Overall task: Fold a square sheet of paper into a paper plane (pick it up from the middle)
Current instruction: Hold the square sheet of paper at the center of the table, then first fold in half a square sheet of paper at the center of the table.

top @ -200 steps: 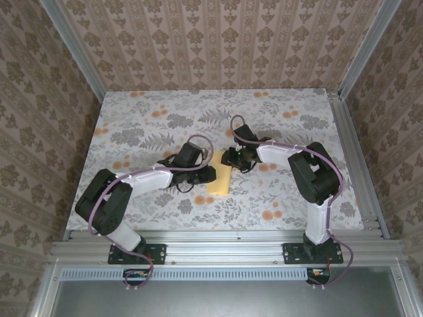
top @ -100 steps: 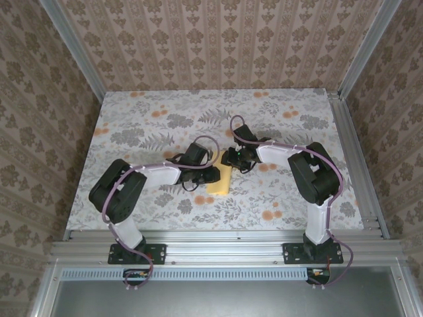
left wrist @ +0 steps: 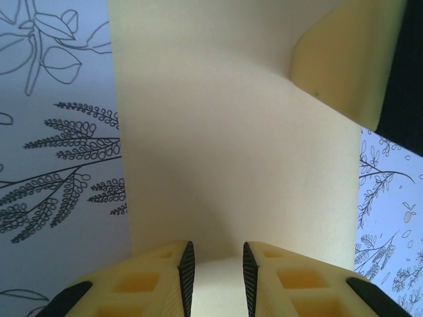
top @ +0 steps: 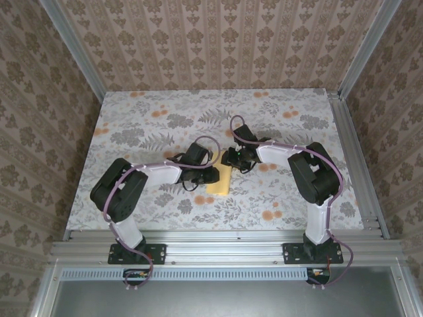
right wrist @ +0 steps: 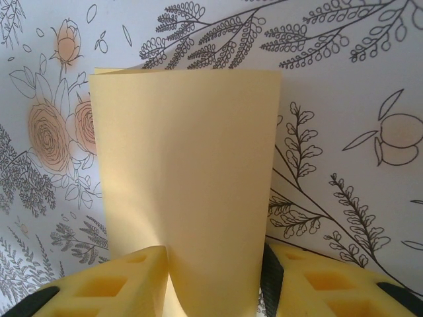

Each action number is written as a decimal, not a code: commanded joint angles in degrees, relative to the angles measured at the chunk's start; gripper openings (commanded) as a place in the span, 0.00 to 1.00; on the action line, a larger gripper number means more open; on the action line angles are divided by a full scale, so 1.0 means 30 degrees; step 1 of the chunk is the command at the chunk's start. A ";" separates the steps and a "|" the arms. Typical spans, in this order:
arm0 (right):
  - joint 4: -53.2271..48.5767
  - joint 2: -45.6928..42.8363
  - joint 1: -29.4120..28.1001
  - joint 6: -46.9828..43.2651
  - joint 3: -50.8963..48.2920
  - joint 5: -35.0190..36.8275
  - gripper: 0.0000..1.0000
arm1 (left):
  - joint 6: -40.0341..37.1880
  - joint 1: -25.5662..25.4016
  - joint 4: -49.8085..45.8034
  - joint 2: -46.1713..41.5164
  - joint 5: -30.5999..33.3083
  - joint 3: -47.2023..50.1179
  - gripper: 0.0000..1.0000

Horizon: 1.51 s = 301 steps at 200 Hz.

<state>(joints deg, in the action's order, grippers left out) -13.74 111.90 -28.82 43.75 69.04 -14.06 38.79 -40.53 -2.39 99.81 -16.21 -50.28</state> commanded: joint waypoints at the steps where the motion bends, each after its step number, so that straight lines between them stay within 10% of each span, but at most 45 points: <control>1: -0.1604 -0.0247 -0.0033 0.0092 -0.0307 0.0761 0.45 | -0.0653 -0.0146 -0.0873 0.0522 0.0392 -0.0466 0.29; 105: -0.1284 -0.2945 0.1044 -0.0108 -0.1100 -0.0318 0.54 | -0.1089 -0.0200 -0.0868 0.1359 0.0318 -0.0290 0.29; 173: 0.3239 -0.4543 0.1157 0.2756 -0.3961 -0.4966 0.20 | -0.1152 -0.0200 -0.0931 0.1417 0.0302 -0.0290 0.29; 301: 0.2689 -0.1931 0.0846 0.2147 -0.3592 -0.4205 0.11 | -0.1099 -0.0346 -0.0931 0.1535 0.0326 -0.0402 0.29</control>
<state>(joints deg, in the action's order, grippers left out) -1.23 105.51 -26.04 52.64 56.34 -29.04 36.40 -40.86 -1.65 101.65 -16.25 -51.68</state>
